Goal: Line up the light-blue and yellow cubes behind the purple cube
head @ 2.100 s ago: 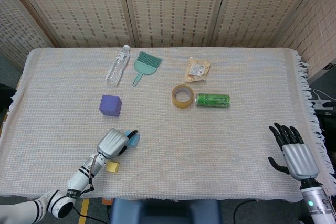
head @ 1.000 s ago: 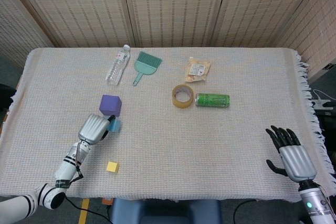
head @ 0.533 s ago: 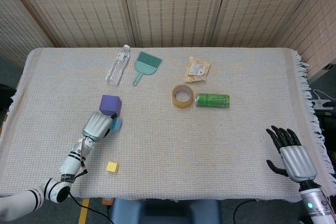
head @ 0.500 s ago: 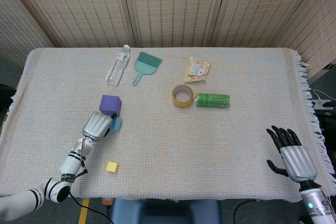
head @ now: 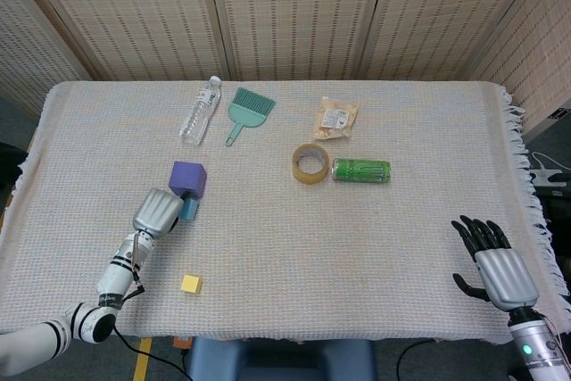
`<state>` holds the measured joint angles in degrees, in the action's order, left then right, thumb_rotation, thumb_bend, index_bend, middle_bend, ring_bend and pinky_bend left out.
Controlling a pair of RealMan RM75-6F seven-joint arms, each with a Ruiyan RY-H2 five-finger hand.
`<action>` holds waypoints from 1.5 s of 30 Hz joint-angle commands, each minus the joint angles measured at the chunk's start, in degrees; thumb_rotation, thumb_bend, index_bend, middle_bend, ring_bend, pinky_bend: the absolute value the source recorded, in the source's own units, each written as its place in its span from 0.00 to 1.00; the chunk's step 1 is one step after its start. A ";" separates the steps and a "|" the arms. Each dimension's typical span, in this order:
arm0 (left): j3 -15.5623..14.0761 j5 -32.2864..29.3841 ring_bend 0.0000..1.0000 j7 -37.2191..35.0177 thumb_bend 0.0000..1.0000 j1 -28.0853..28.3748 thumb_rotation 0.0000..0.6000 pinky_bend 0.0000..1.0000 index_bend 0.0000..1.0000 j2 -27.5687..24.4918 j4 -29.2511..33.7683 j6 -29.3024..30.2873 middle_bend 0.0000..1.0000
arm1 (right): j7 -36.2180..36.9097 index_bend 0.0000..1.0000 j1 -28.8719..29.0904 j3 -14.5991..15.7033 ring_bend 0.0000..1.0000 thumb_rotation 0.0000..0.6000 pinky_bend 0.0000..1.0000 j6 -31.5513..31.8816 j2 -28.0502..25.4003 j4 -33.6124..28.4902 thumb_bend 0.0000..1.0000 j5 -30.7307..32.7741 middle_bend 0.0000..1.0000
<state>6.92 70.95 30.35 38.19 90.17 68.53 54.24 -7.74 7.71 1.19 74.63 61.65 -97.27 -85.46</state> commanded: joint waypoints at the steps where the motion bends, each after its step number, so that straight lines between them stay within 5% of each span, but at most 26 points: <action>1: -0.09 -0.30 1.00 -0.23 0.41 -0.06 1.00 1.00 0.44 -0.14 -0.09 -0.02 1.00 | -0.17 0.00 0.04 0.05 0.00 0.87 0.00 -0.11 0.06 -0.03 0.07 -0.01 0.00; 9: -0.25 -0.50 1.00 -1.47 0.41 0.21 1.00 1.00 0.43 0.08 -1.02 -0.13 1.00 | -0.63 0.00 0.09 0.26 0.00 0.87 0.00 -0.26 0.23 -0.20 0.07 -0.21 0.00; 33: -0.87 -0.97 1.00 -2.19 0.40 0.72 1.00 1.00 0.20 -0.49 0.24 -0.26 1.00 | -0.72 0.00 -0.13 0.33 0.00 0.87 0.00 0.22 -0.04 -0.35 0.07 -0.41 0.00; 45: -2.94 2.31 1.00 -0.67 0.40 -2.32 1.00 1.00 0.29 -4.57 8.58 6.20 1.00 | -1.07 0.00 -0.04 0.42 0.00 0.87 0.00 -0.28 -0.26 -0.82 0.07 -0.02 0.00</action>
<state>4.55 72.48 29.25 36.69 86.47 75.80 59.19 -8.83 7.68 1.58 74.36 61.41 -98.06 -85.45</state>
